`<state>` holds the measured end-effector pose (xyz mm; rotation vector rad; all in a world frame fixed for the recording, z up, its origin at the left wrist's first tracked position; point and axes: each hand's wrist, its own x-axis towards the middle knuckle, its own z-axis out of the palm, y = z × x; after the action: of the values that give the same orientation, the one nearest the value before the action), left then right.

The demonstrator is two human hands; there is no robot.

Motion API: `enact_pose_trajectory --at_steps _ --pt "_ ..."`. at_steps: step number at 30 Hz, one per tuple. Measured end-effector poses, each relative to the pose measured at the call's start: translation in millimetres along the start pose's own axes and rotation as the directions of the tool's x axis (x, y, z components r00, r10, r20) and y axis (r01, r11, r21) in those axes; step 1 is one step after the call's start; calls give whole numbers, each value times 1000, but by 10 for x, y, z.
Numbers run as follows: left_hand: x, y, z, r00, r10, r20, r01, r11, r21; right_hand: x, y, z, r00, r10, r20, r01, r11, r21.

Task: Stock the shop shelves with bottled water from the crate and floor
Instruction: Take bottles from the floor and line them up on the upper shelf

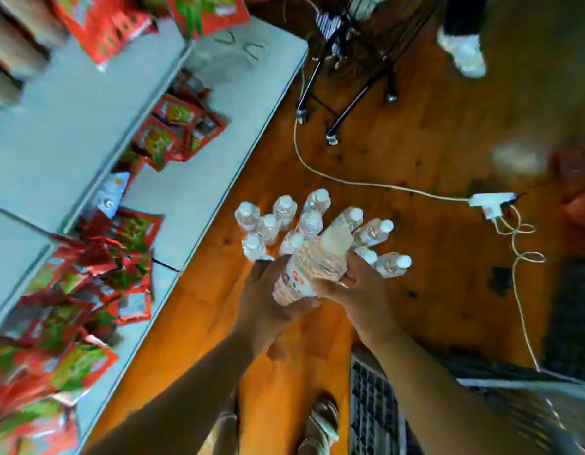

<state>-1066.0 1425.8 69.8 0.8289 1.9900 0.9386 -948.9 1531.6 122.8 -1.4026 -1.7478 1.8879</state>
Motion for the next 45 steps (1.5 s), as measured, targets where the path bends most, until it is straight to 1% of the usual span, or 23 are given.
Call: enact_pose_trajectory --at_steps 2,4,6,8,9,11,14,16,18,21,23,26,28,30,32,35,36,38,40,42,45 --pt "-256 519 -389 999 42 3 -42 997 -58 -245 -528 -19 997 -61 41 61 998 11" --pt "-488 1024 -792 997 75 5 -73 990 -123 -529 -1128 15 989 -145 39 144 989 30" --pt "-725 1500 -1199 993 108 -51 -115 980 -163 -773 -1686 63 973 -221 62 217 974 69" --pt "-989 1826 -1533 982 155 -107 -174 963 -204 -1027 -2211 135 954 -284 96 273 956 108" --pt "-1133 1966 -1709 968 192 -161 -224 950 -219 -1139 -2438 178 942 -317 108 302 944 133" --pt "-1403 2208 -2064 944 211 -255 -273 933 -236 -1371 -2899 323 906 -391 163 367 916 161" --pt "-1874 2492 -2581 884 196 -425 -330 905 -269 -1712 -3466 653 820 -488 300 449 872 195" --pt "-2224 2616 -2895 814 186 -551 -395 872 -290 -1974 -3817 948 746 -547 379 499 837 226" --pt "-2594 2685 -3196 729 186 -659 -440 865 -242 -2258 -4123 1289 664 -594 454 541 801 257" --pt "-3150 2699 -3643 596 165 -786 -438 887 -146 -2714 -4475 1813 533 -629 565 569 761 311" --pt "-3505 2670 -3942 483 153 -862 -437 895 -85 -3000 -4665 2165 448 -643 621 564 742 362" --pt "-4000 2604 -4377 322 149 -935 -407 914 6 -3425 -4919 2723 349 -654 671 560 720 410" --pt "-4294 2501 -4676 226 129 -966 -384 923 34 -3691 -5041 3141 271 -645 714 553 712 434" --pt "-4550 2314 -4978 155 99 -983 -358 933 38 -3909 -5100 3570 210 -631 747 542 711 448" --pt "-4787 2109 -5249 99 79 -992 -325 945 43 -4095 -5109 4005 159 -616 771 532 712 459" --pt "-5076 1752 -5560 21 47 -999 -267 963 40 -4311 -5015 4648 105 -586 803 508 726 464" --pt "-5146 1622 -5642 -4 25 -1000 -254 967 25 -4368 -4959 4852 104 -573 813 486 742 461" --pt "-5252 1366 -5783 -49 -21 -999 -242 970 -9 -4445 -4817 5225 126 -551 825 441 776 451" --pt "-5324 1140 -5902 -98 -56 -994 -225 974 -33 -4486 -4686 5542 134 -538 832 435 786 439" --pt "-5366 956 -5993 -124 -66 -990 -194 980 -41 -4493 -4590 5787 126 -514 849 449 792 413" --pt "-5391 736 -6115 -126 -94 -988 -164 984 -73 -4465 -4539 6050 100 -473 875 471 798 377"
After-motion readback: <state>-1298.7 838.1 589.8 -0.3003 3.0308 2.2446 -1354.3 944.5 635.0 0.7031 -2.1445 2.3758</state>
